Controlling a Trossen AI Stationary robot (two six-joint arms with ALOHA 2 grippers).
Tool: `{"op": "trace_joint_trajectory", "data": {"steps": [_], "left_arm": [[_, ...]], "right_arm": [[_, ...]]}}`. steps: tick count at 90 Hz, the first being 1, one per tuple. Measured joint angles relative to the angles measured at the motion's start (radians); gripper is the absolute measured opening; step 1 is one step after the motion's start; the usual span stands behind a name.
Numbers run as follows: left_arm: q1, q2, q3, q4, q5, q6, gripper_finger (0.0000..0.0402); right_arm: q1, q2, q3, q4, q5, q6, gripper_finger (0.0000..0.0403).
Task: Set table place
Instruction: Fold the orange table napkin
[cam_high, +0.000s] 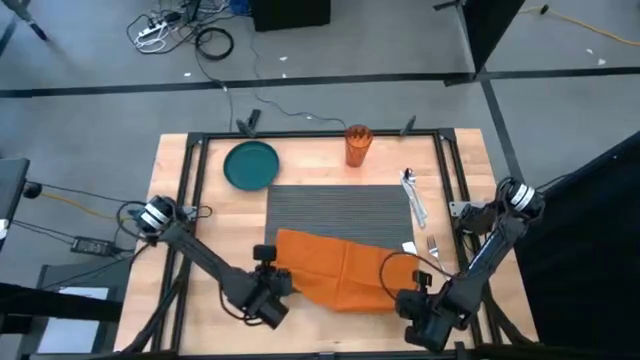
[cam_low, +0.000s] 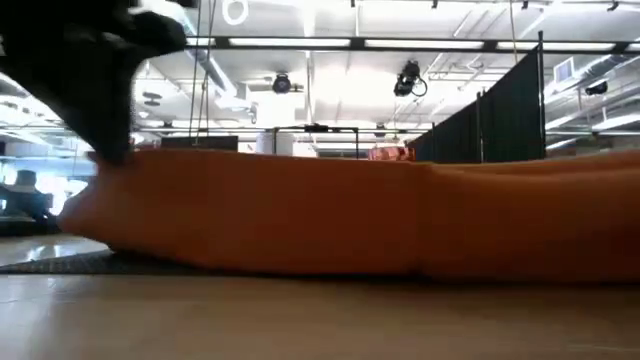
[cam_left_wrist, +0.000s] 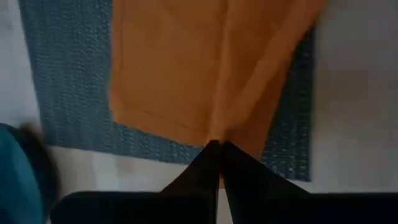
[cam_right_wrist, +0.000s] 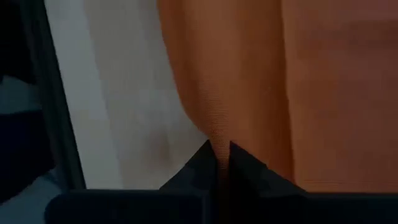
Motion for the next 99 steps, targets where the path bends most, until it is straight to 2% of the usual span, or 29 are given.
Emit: {"op": "trace_joint_trajectory", "data": {"steps": [16,30,44,64,99], "left_arm": [[0.094,0.000,0.000,-0.012,-0.030,0.072,0.0000],[0.178,-0.002,0.000,-0.040,-0.062,0.141,0.0000],[0.262,-0.002,0.001,-0.036,-0.121,0.215,0.0000],[0.343,-0.002,-0.003,-0.026,-0.127,0.256,0.0000],[0.363,-0.003,-0.104,0.078,-0.126,0.262,0.0000]], "right_arm": [[-0.024,-0.071,0.000,-0.117,0.043,0.100,0.0000],[-0.049,-0.124,0.000,-0.241,0.038,0.178,0.0000],[-0.078,-0.123,0.000,-0.326,0.026,0.217,0.0000],[-0.126,-0.105,-0.055,-0.326,-0.007,0.209,0.0000],[-0.181,-0.106,-0.148,-0.313,-0.023,0.135,0.0000]]}}
